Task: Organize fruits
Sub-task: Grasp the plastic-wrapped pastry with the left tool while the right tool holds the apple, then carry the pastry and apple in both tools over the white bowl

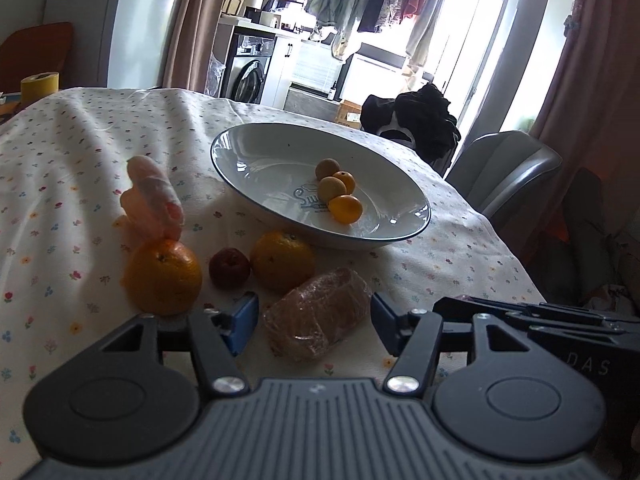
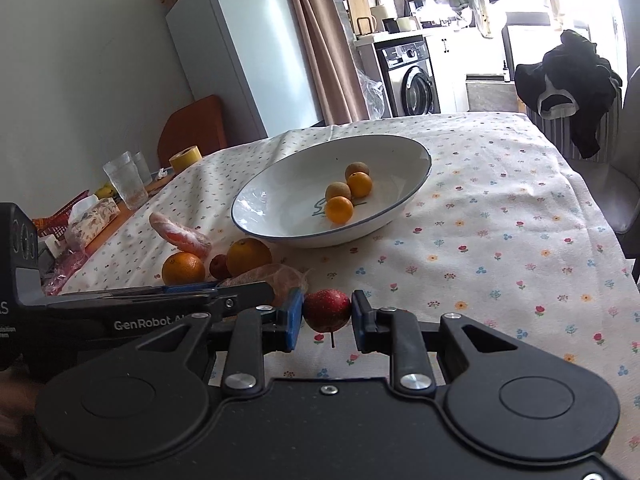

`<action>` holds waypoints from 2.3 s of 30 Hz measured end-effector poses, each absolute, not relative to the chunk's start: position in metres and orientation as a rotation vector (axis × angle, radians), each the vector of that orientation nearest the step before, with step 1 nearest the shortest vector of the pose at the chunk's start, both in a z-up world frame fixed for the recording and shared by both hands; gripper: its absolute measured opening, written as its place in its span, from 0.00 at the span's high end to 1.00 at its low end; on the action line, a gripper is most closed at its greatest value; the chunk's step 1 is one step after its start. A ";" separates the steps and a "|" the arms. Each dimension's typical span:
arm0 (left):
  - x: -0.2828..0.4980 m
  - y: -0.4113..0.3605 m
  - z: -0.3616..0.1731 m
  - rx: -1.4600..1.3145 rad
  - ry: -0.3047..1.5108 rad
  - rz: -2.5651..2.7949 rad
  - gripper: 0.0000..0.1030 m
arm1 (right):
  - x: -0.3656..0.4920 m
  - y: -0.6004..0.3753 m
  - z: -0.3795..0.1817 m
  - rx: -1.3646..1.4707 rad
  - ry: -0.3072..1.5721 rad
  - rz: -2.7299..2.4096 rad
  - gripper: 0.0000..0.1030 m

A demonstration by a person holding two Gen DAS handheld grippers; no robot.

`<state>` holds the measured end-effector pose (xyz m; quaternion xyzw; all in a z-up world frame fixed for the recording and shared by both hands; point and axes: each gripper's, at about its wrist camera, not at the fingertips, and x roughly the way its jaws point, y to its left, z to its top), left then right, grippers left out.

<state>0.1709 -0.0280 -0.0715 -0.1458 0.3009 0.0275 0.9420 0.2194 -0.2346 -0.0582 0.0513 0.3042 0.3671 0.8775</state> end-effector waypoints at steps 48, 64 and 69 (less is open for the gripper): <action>0.143 -0.035 -0.058 -0.255 0.563 0.010 0.82 | 0.180 -0.213 -0.067 -0.023 0.687 0.899 0.78; 0.154 -0.057 -0.068 -0.222 0.620 -0.044 0.80 | 0.193 -0.226 -0.074 0.030 0.658 0.861 0.79; 0.157 -0.060 -0.070 -0.268 0.627 -0.066 0.80 | 0.193 -0.231 -0.076 0.042 0.650 0.868 0.79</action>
